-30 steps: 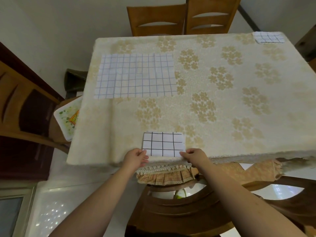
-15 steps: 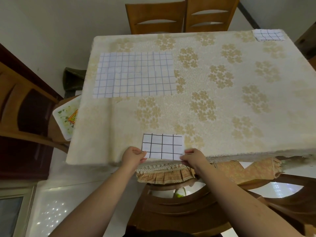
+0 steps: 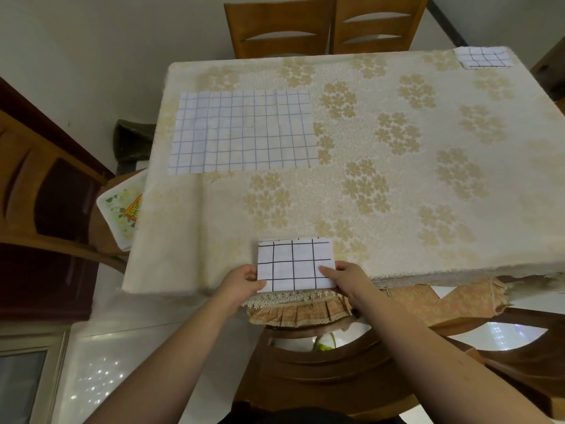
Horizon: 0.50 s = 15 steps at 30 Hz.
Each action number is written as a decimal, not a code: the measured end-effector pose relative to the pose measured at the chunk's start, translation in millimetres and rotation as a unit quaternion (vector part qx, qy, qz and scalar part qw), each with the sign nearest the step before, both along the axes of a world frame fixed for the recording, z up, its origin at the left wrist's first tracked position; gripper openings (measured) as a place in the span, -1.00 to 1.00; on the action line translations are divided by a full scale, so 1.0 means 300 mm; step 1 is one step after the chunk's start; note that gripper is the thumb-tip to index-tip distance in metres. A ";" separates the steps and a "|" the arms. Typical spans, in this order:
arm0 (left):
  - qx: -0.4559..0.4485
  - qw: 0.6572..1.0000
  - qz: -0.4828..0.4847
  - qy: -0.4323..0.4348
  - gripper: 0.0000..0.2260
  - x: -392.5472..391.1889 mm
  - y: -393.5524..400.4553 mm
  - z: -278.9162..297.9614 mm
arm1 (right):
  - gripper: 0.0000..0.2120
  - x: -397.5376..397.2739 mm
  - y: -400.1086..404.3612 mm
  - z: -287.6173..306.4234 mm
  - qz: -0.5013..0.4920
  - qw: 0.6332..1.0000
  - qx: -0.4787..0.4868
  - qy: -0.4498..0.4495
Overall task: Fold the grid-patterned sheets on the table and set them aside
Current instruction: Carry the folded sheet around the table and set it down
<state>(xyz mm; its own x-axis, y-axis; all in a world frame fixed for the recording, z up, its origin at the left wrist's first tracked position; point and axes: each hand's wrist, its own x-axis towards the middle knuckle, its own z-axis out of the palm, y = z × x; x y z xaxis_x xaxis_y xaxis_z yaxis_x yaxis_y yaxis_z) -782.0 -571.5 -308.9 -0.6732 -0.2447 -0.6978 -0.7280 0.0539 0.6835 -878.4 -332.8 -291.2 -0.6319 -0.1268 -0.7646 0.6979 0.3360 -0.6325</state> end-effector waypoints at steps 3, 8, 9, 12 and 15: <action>0.047 0.999 -0.017 0.014 -0.61 0.014 -0.009 0.028 | -0.80 0.015 0.004 0.010 0.041 0.998 -0.004 0.049; 0.131 0.989 0.046 0.053 -0.79 0.022 0.000 0.117 | -0.78 0.062 0.035 0.055 0.096 0.989 -0.020 0.108; 0.131 0.988 0.059 0.058 -0.85 0.020 0.006 0.139 | -0.77 0.076 0.041 0.073 0.095 0.989 -0.036 0.109; 0.131 0.986 0.067 0.076 -0.88 0.022 0.022 0.202 | -0.72 0.119 0.045 0.138 0.068 0.988 -0.094 0.098; 0.146 0.984 0.049 0.090 -0.85 0.042 0.029 0.246 | -0.70 0.167 0.041 0.197 0.028 0.985 -0.146 0.090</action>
<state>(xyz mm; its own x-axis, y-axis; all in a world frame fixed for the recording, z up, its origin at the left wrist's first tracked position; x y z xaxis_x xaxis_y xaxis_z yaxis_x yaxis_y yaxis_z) -769.5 -562.7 -235.0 -0.7755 -0.1215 -0.6196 -0.5855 -0.2288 0.7777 -828.2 -320.5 -232.1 -0.7393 -0.3627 -0.5674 0.5518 0.1567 -0.8191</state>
